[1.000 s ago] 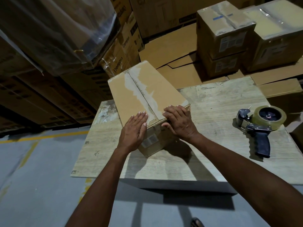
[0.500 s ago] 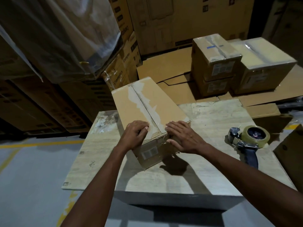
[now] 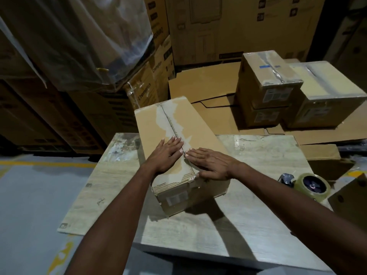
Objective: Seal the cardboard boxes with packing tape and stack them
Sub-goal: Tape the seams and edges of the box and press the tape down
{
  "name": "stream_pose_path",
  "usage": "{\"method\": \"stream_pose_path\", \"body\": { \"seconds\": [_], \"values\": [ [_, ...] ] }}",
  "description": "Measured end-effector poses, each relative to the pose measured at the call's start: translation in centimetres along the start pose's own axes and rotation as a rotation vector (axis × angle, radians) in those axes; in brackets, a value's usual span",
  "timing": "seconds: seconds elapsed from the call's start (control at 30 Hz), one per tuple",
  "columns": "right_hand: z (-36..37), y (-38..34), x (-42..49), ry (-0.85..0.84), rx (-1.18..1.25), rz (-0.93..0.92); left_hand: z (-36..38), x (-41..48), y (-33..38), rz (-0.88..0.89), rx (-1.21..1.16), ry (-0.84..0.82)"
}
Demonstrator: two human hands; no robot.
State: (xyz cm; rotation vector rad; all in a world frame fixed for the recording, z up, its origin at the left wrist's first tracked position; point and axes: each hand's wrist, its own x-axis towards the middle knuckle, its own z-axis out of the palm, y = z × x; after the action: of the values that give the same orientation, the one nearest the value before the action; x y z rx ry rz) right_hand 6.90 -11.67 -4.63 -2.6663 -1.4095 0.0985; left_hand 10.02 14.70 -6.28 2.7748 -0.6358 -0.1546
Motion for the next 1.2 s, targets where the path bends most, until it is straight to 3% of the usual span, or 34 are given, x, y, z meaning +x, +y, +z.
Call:
{"method": "stream_pose_path", "body": {
  "seconds": [0.37,0.7,0.83,0.97,1.2],
  "values": [
    [1.3,-0.2,-1.1,-0.044,0.118,-0.082,-0.1,1.4,-1.4,-0.011,-0.002,0.049],
    [0.8,-0.8,-2.6,0.111,0.364,-0.086,0.0,1.4,-1.8,-0.007,0.012,0.049],
    [0.2,-1.6,-0.3,0.009,0.217,0.018,0.1,1.6,-1.8,-0.007,0.023,0.043],
    [0.7,-2.1,-0.6,-0.054,0.134,-0.002,0.1,1.5,-1.6,-0.014,0.034,0.045],
    [0.7,-1.7,-3.7,0.021,0.413,-0.048,-0.2,1.3,-1.0,-0.035,0.027,0.066]
  ]
}}
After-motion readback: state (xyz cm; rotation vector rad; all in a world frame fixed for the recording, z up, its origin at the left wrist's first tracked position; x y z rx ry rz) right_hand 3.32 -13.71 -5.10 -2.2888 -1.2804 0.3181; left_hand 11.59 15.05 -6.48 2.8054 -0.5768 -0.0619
